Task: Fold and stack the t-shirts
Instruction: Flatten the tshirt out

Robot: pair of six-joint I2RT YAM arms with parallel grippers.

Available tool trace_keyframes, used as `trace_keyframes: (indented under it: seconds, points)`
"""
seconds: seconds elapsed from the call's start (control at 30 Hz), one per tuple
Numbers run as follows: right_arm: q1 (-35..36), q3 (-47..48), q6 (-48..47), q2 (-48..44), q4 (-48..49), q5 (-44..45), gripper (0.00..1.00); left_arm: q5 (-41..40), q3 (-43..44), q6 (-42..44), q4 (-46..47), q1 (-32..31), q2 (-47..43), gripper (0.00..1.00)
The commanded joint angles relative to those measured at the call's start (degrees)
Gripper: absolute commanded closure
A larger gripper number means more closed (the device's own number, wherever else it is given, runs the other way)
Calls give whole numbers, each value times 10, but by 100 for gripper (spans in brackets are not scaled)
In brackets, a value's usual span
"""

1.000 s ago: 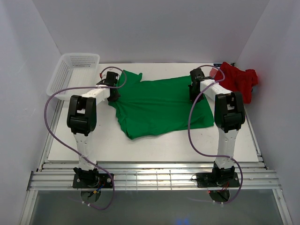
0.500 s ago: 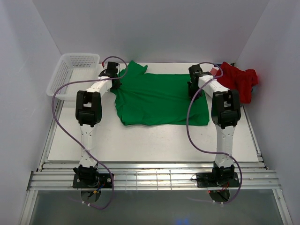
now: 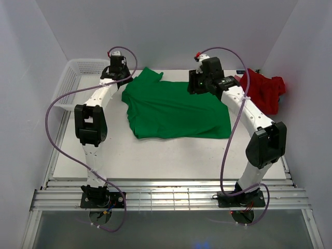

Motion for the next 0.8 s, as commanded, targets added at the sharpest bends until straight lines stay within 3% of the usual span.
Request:
trace_keyframes:
  seconds: [0.0,0.03,0.17,0.37,0.77]
  points:
    - [66,1,26,28,-2,-103,50,38,9,0,24,-13,-97,58]
    - [78,-4,31,36,9,-124,50,43,0,-1,24,-15,-106,51]
    - [118,14,59,106,14,-168,50,68,-81,-9,20,-32,-153,40]
    - [168,50,72,180,-18,-165,50,88,-193,-16,18,-56,-233,39]
    - [192,-9,111,185,39,-190,50,112,-333,-50,18,-85,-322,39]
